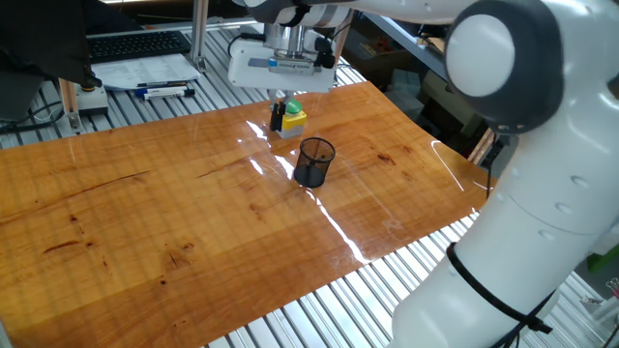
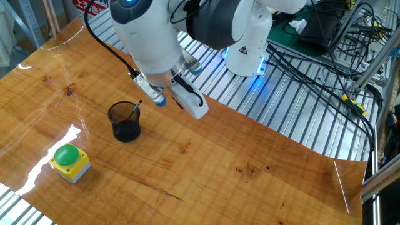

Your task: Put the pen into the pen holder

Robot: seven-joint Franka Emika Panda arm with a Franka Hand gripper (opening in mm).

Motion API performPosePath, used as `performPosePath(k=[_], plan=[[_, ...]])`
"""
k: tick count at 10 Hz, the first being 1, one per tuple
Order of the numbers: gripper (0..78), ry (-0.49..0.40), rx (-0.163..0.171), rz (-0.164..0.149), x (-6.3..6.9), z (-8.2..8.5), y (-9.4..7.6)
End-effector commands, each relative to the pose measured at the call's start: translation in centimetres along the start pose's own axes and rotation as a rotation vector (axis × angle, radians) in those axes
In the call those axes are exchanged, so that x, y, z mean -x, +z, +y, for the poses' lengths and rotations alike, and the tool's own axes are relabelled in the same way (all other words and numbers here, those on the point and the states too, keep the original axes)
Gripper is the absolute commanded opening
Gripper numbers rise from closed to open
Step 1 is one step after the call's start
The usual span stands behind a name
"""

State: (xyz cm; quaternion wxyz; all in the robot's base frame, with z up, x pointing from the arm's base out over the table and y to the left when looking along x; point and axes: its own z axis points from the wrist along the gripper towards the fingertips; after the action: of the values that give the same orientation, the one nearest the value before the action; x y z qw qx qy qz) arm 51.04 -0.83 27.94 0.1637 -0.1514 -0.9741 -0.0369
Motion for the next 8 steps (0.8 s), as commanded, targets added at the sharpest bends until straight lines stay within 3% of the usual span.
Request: performPosePath(k=[1, 2, 3, 6, 7, 8], plan=[[1.2, -0.435, -0.091, -0.395, -0.9, 2.6, -0.3], [1.2, -0.429, -0.095, -0.405, -0.7, 2.7, -0.1], [1.2, -0.44, -0.127, -0.43, -0.4, 3.1, 0.3], [1.2, -0.471, -0.14, -0.423, -0.2, 3.2, 0.5], [1.2, -0.495, -0.156, -0.406, 0.0, 3.5, 0.9], [1.2, -0.497, -0.161, -0.358, 0.1, 3.6, 1.0]])
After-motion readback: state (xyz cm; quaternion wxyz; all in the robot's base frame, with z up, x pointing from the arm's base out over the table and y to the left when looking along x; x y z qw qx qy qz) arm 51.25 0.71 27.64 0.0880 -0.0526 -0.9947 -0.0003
